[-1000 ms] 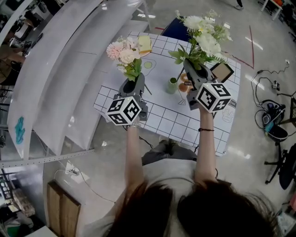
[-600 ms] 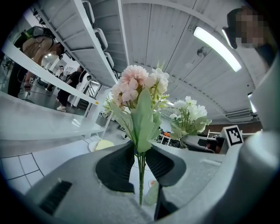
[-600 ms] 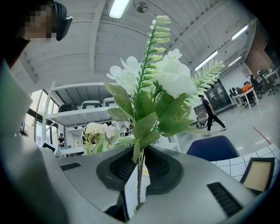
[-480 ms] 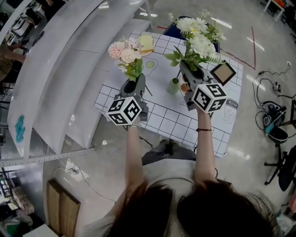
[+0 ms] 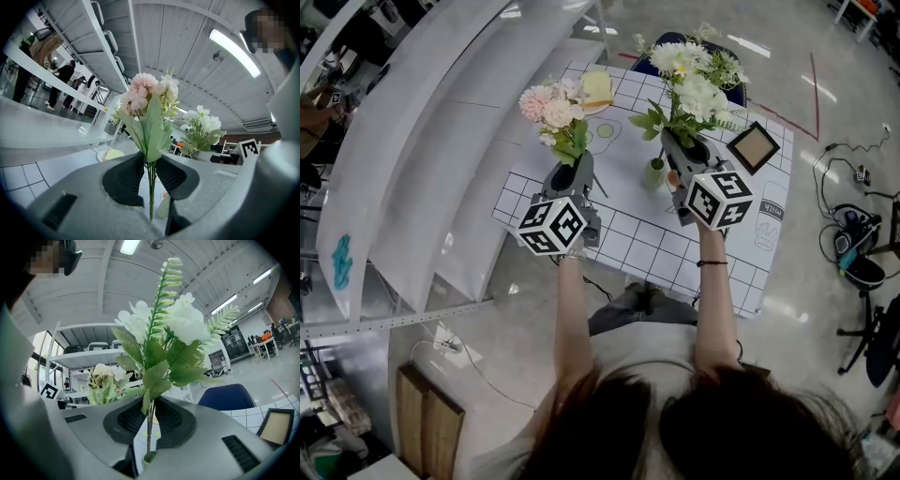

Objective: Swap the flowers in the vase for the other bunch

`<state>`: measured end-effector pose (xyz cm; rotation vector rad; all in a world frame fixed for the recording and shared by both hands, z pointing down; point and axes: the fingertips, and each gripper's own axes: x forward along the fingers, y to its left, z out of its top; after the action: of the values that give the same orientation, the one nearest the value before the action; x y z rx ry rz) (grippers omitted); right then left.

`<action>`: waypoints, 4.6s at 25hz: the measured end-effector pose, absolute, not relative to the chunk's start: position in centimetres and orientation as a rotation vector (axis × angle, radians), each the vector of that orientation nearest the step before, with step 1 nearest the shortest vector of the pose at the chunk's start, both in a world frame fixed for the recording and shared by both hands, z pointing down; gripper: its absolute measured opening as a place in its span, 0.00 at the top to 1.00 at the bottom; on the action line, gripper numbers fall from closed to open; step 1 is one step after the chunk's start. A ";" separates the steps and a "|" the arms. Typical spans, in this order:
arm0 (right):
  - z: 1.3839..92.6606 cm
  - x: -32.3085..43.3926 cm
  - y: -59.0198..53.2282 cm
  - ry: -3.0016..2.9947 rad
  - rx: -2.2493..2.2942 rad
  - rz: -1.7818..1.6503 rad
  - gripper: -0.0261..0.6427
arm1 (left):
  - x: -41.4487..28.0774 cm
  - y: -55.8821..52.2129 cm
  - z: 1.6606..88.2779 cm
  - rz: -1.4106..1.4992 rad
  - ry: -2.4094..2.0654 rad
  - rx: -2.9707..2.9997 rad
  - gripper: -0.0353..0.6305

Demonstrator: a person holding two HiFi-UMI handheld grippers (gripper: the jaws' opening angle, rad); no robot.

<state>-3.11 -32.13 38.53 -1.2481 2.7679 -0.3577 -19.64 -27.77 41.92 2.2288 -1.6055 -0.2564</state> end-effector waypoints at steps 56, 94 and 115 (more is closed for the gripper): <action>46.7 -3.9 -29.8 3.004 -1.355 -0.395 0.88 | -19.5 -26.8 42.2 -0.302 -1.582 2.201 0.83; 48.6 -4.3 -28.7 3.086 -1.304 -0.384 0.77 | -17.7 -26.7 43.0 -0.281 -1.585 2.182 0.83; 47.6 -2.0 -27.8 3.041 -1.189 -0.472 0.77 | -17.1 -25.9 43.4 -0.306 -1.596 2.163 0.83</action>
<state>-1.97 -27.76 47.62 -1.1893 3.0408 -0.4722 -17.14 -25.89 43.42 2.1626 -1.5956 -0.3058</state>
